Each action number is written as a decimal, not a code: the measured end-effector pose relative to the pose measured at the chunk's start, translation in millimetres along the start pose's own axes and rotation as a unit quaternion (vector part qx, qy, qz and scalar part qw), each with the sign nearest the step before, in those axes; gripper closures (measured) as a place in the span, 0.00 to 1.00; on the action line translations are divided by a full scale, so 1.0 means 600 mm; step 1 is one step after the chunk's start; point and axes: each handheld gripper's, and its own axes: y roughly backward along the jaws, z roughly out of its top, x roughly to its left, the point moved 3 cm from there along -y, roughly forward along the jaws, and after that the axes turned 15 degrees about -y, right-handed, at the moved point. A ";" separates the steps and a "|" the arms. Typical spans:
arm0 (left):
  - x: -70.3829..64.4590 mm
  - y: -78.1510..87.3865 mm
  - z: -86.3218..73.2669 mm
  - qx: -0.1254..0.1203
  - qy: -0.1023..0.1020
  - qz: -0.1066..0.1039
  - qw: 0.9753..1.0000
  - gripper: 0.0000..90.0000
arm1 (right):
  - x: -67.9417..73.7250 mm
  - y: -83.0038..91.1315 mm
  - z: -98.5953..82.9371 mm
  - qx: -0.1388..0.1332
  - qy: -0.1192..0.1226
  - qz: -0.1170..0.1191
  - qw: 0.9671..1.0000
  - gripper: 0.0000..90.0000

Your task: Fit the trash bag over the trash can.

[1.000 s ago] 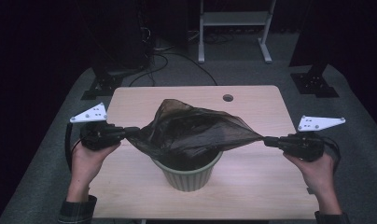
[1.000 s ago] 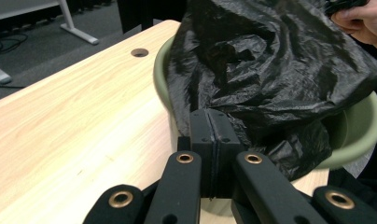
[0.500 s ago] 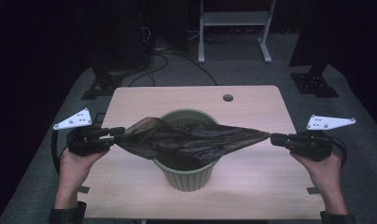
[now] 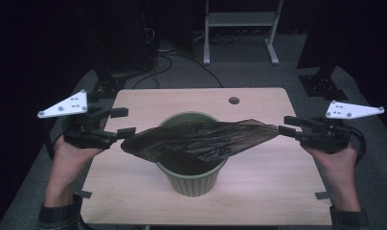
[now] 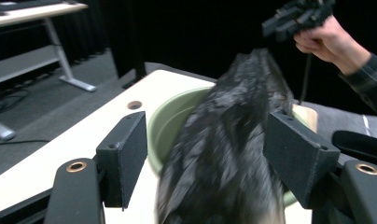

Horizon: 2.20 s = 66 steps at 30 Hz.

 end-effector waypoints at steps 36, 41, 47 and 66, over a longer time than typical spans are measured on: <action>0.090 -0.120 -0.077 0.072 0.044 0.014 0.996 1.00 | -0.039 -0.222 0.037 0.058 -0.016 0.046 0.997 1.00; 0.111 -0.139 -0.108 0.083 0.055 0.024 0.995 1.00 | -0.060 -0.261 0.031 0.069 -0.030 0.025 0.997 1.00; 0.115 -0.159 -0.154 0.115 0.077 0.023 0.990 1.00 | -0.078 -0.295 0.003 0.096 -0.035 0.006 0.995 1.00; 0.109 -0.166 -0.185 0.154 0.092 0.012 0.984 1.00 | -0.065 -0.258 0.022 0.060 -0.040 0.022 0.997 0.69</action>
